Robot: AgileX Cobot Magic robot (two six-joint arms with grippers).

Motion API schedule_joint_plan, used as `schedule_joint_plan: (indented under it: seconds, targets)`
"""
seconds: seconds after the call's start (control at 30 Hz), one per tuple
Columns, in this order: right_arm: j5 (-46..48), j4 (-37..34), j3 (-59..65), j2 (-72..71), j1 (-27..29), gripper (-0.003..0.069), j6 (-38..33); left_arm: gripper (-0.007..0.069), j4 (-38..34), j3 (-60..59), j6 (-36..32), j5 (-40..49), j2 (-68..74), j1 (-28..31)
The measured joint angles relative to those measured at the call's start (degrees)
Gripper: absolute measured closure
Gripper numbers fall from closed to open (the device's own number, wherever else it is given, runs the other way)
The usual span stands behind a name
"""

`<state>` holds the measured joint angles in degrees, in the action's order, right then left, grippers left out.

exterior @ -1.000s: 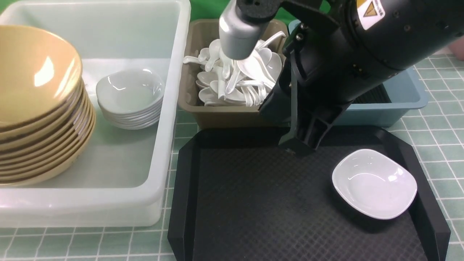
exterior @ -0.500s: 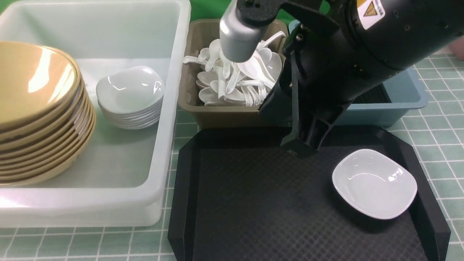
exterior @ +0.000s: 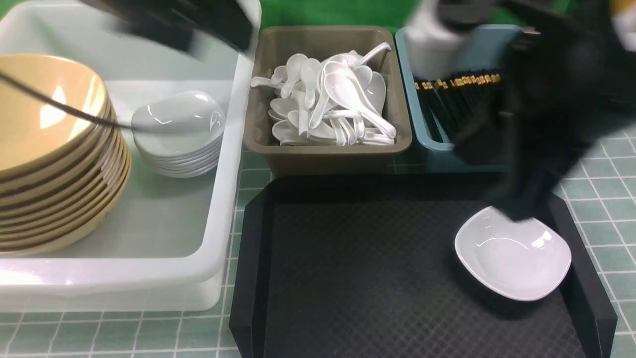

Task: On blue table put chopsticks spoon bowls plates into blue grey white boxes.
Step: 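Grasp the small white bowl on the black tray by its rim with the left gripper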

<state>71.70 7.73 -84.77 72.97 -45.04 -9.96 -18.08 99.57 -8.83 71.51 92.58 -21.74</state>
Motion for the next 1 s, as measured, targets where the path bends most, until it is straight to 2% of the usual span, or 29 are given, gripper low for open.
schedule_joint_plan:
  seconds: [0.1,0.23,0.4,0.57,0.8,0.9,1.0]
  targets:
    - [0.00,0.67,6.54,-6.01,2.93,0.0607,2.70,0.0063,2.10,-0.06,1.05,-3.00,7.49,-9.69]
    - [0.16,0.79,15.47,-11.99,7.29,0.0606,4.19,0.0063,2.09,-0.25,1.34,-10.40,16.51,-18.69]
    - [0.36,0.83,24.18,-19.22,12.79,0.0604,4.44,0.0063,1.67,3.38,1.56,-17.54,26.14,-25.24]
    - [0.42,0.94,27.39,-23.51,15.20,0.0604,4.53,0.0063,1.58,7.06,4.03,-21.80,32.07,-26.62]
    - [0.42,0.94,27.77,-24.70,15.37,0.0604,4.59,0.0078,0.39,7.58,6.97,-23.01,36.08,-26.57]
    - [0.22,0.94,27.82,-24.70,15.37,0.0604,4.59,0.0146,-2.38,7.58,7.20,-23.07,37.83,-26.57]
    - [-1.55,0.94,27.82,-24.70,15.37,0.0604,4.65,0.0281,-2.88,7.71,7.20,-23.35,38.43,-26.57]
